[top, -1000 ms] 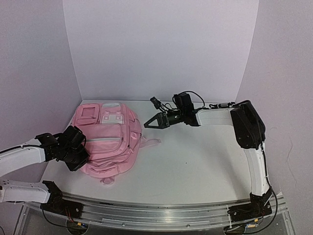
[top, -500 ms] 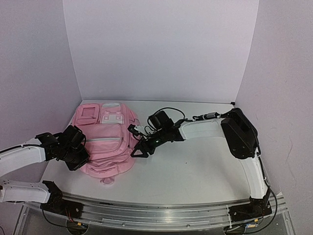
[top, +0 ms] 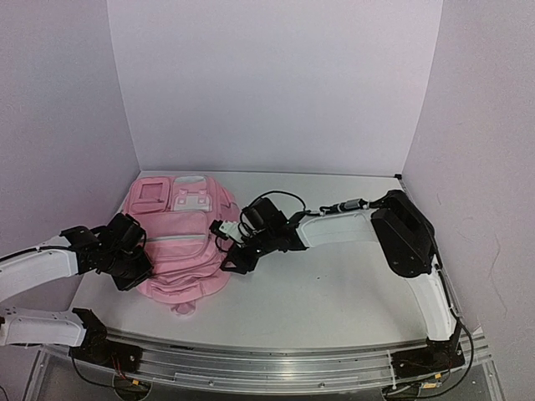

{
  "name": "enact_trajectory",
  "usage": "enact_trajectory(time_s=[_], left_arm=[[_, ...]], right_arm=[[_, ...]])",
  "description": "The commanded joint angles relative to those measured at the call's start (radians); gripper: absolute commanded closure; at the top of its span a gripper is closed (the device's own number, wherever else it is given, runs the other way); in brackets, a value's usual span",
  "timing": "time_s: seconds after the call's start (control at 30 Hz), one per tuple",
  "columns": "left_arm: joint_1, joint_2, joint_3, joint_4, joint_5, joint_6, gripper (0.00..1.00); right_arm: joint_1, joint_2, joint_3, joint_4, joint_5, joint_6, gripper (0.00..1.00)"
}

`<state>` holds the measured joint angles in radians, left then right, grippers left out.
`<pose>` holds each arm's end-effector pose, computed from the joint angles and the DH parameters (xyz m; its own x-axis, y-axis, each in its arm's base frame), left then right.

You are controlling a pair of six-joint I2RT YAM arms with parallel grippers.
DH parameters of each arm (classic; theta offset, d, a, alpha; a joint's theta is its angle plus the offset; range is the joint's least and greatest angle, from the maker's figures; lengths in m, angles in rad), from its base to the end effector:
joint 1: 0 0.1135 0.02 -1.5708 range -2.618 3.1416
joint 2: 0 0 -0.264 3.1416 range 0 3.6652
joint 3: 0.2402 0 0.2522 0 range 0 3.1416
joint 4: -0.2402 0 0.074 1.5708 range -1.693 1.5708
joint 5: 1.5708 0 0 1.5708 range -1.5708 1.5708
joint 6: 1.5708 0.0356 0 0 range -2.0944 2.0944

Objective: Pack the student bag
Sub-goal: Zip the student bag at the center of the board.

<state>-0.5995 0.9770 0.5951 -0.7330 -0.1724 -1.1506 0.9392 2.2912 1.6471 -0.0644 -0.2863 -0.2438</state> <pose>0.1438 -0.0909 0.1988 -0.7530 -0.5749 -0.3202 -0.4755 0.8117 -0.3391 0.2919 0.4161 0.1424 -0.1554 -0.6046 -0.7812 -0.9669 0.2549 -0.0050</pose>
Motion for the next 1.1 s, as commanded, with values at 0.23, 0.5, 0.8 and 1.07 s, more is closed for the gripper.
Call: enact_trajectory(time_s=[0.23, 0.5, 0.8, 1.07], left_arm=[[0.001, -0.050, -0.037, -0.064, 0.044, 0.069, 1.00], [0.001, -0.061, -0.043, -0.075, 0.032, 0.063, 1.00], [0.001, -0.033, -0.037, -0.078, 0.024, 0.070, 1.00], [0.001, -0.006, -0.046, -0.093, 0.037, 0.053, 1.00]], right_arm=[[0.033, 0.036, 0.124, 0.039, 0.196, -0.054, 0.61], [0.033, -0.045, 0.065, -0.010, 0.334, -0.139, 0.99], [0.020, -0.113, 0.044, -0.090, 0.477, -0.221, 1.00], [-0.062, 0.005, 0.268, -0.092, 0.655, -0.079, 1.00]])
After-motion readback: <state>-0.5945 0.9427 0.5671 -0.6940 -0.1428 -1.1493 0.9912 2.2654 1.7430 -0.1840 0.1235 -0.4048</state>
